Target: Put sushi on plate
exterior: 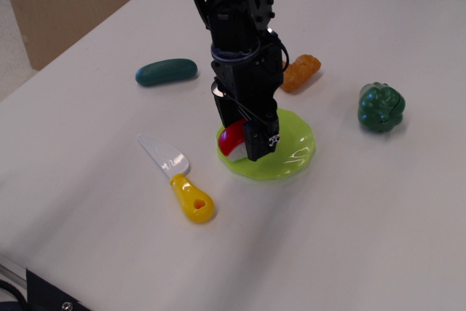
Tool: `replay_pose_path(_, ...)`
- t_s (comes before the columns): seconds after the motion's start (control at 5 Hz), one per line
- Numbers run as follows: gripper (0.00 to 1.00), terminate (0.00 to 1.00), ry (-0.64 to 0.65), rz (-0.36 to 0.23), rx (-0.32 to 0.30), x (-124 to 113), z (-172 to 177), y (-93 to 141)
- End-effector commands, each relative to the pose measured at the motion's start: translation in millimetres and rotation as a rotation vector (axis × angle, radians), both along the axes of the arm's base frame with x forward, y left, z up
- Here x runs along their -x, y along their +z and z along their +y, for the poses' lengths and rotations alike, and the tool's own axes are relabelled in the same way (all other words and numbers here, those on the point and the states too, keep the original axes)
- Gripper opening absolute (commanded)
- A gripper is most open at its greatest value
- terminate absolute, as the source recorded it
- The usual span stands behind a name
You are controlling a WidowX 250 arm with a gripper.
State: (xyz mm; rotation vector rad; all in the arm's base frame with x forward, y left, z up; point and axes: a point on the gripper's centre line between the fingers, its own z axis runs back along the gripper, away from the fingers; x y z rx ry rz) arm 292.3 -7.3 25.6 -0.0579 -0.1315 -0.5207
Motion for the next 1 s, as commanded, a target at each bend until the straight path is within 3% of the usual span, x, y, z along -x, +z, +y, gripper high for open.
replay_pose_path(0.0,1.0,0.0,0.048,-0.108,-0.032,-1,6,52)
replay_pose_path(0.2,1.0,0.0,0.076,-0.136,-0.024,3,11,71)
replay_pose_path(0.6,1.0,0.0,0.076,-0.136,-0.024,3,11,71)
replay_pose_path(0.8,1.0,1.0,0.076,-0.136,-0.024,3,11,71)
